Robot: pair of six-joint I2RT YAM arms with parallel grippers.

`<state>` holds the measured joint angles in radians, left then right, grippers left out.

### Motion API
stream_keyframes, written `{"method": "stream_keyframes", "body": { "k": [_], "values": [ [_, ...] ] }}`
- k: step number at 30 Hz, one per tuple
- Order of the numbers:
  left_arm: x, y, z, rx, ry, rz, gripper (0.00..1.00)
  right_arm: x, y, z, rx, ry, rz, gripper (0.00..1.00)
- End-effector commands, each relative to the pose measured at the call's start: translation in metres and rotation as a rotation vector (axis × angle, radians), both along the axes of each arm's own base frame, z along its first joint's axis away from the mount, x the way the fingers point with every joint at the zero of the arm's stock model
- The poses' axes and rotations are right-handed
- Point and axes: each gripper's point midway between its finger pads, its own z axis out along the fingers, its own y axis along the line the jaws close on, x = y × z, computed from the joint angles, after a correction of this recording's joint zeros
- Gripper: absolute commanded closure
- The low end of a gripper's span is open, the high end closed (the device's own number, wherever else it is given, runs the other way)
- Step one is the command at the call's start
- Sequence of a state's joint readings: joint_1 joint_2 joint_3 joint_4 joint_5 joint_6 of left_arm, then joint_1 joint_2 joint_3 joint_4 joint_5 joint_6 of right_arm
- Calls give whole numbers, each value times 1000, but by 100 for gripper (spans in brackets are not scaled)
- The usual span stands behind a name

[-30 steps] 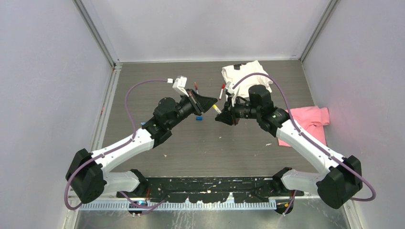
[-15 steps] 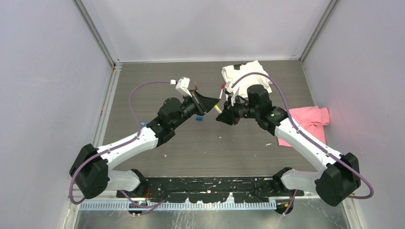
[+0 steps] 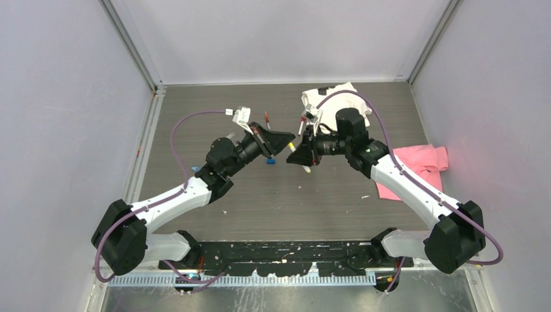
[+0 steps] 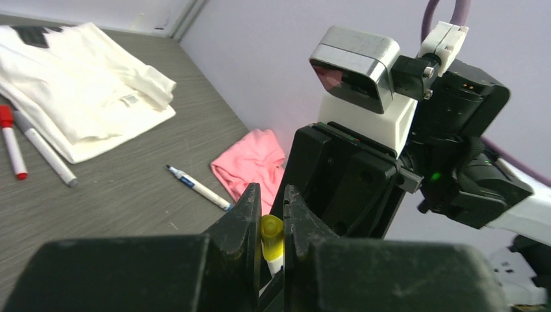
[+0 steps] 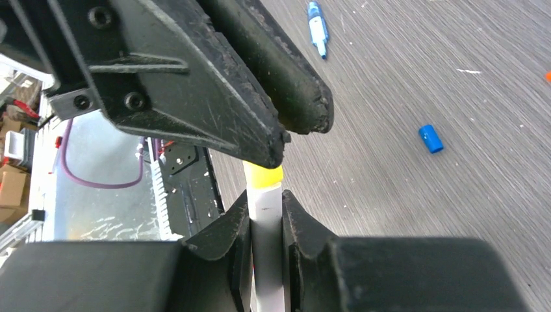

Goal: Insert the pens into the pen caps
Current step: Press the pen cap onto the pen.

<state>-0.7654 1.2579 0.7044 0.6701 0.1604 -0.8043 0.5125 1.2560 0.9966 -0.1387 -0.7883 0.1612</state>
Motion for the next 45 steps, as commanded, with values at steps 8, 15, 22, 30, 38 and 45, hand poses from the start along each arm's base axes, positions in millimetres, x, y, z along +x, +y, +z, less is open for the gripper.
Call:
{"method": "stream_keyframes", "body": {
  "k": [8,15,22,30,38,45],
  "values": [
    [-108,-4,-147,475,570,-354,99,41,-17,228,384,-774,-174,99],
    [-68,-3,-92,245,507,-202,99,22,-8,205,382,-693,-61,99],
    [-29,9,-15,64,418,-83,92,6,-6,177,368,-615,12,99],
    [-17,9,30,1,363,-72,83,0,-7,167,369,-587,20,99],
    [-8,11,62,-76,335,-42,68,-4,-7,162,374,-569,26,99],
    [-5,12,85,-98,289,-38,59,-6,-7,158,373,-558,30,99]
  ]
}}
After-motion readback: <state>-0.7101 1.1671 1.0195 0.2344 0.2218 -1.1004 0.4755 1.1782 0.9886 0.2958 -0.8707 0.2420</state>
